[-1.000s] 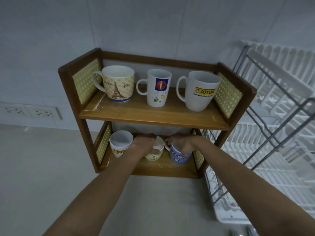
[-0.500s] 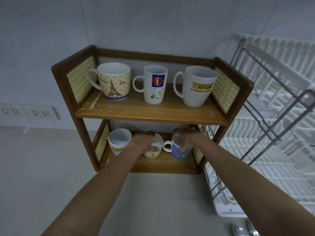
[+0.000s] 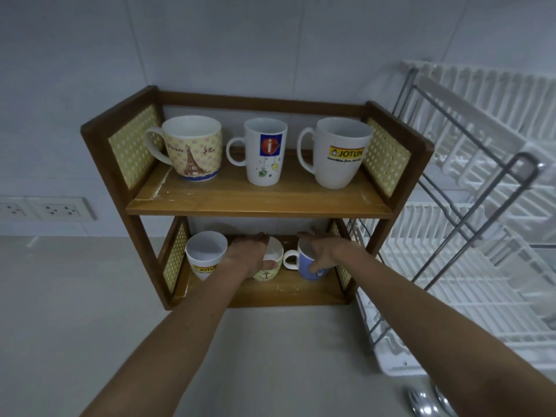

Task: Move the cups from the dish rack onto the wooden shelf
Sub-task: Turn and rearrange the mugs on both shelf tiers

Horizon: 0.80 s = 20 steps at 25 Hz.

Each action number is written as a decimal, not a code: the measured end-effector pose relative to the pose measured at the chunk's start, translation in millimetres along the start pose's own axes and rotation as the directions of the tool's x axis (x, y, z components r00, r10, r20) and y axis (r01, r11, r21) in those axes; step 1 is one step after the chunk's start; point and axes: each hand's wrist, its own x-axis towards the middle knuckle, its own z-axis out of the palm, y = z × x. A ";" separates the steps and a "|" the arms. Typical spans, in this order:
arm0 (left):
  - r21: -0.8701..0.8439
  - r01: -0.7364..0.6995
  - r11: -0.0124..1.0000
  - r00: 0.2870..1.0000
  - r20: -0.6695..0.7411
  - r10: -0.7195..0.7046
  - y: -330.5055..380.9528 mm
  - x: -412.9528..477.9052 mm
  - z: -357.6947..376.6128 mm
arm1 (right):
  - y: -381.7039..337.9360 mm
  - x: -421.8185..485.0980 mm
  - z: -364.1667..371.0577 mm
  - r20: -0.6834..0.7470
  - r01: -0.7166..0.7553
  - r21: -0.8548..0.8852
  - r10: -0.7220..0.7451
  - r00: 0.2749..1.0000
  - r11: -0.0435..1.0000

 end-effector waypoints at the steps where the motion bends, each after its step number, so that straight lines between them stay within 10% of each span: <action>1: 0.013 0.005 1.000 1.000 -0.026 -0.005 2.0 -5.8 2.3 | -6.0 -8.5 4.4 -0.058 -0.029 0.013 0.029 0.998 1.000; 9: -0.378 -0.045 0.925 0.880 -0.453 -0.142 74.5 -132.7 66.1 | -55.2 -154.4 133.6 -0.566 0.206 0.374 0.047 0.823 0.904; 20: -0.431 -0.287 0.856 0.894 -0.441 0.078 279.7 -210.8 112.9 | 82.0 -290.7 251.2 -0.639 -0.021 0.428 0.319 0.700 0.903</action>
